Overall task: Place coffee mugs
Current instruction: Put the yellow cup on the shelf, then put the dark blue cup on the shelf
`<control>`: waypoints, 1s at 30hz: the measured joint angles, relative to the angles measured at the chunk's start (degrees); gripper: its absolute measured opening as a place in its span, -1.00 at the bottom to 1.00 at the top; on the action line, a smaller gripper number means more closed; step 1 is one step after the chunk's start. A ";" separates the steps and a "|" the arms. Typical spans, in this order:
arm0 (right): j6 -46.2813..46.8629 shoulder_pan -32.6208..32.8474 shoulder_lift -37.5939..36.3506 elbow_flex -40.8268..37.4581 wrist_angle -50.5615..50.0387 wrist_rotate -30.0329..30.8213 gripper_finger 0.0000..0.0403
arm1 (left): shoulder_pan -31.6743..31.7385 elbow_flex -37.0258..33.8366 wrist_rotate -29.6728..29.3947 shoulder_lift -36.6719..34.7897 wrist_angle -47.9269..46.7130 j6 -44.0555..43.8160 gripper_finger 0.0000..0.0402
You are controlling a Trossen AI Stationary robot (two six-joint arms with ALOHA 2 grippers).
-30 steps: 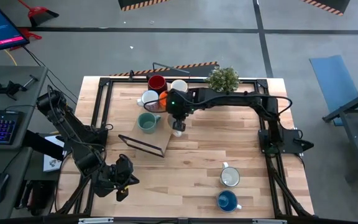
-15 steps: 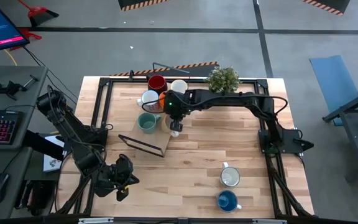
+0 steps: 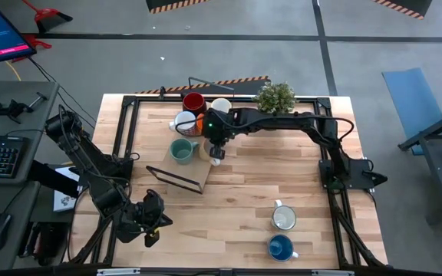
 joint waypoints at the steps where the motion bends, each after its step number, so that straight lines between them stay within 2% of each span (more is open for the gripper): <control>1: -0.01 -0.03 0.00 0.00 -0.01 0.03 -1.00 | 0.00 0.00 -0.04 0.00 0.00 -0.32 -0.96; 16: -0.01 -0.05 0.00 0.00 0.58 0.03 -0.99 | 0.00 0.00 -1.82 0.00 -0.02 -0.71 -0.96; 25: 0.21 -0.05 -0.11 0.02 1.92 -0.01 -0.66 | -0.02 0.00 -2.56 0.00 0.00 -0.73 -0.96; 30: 0.45 -0.09 -0.11 0.02 2.73 0.35 -0.56 | -0.02 0.00 -2.62 0.00 0.00 -0.78 -0.96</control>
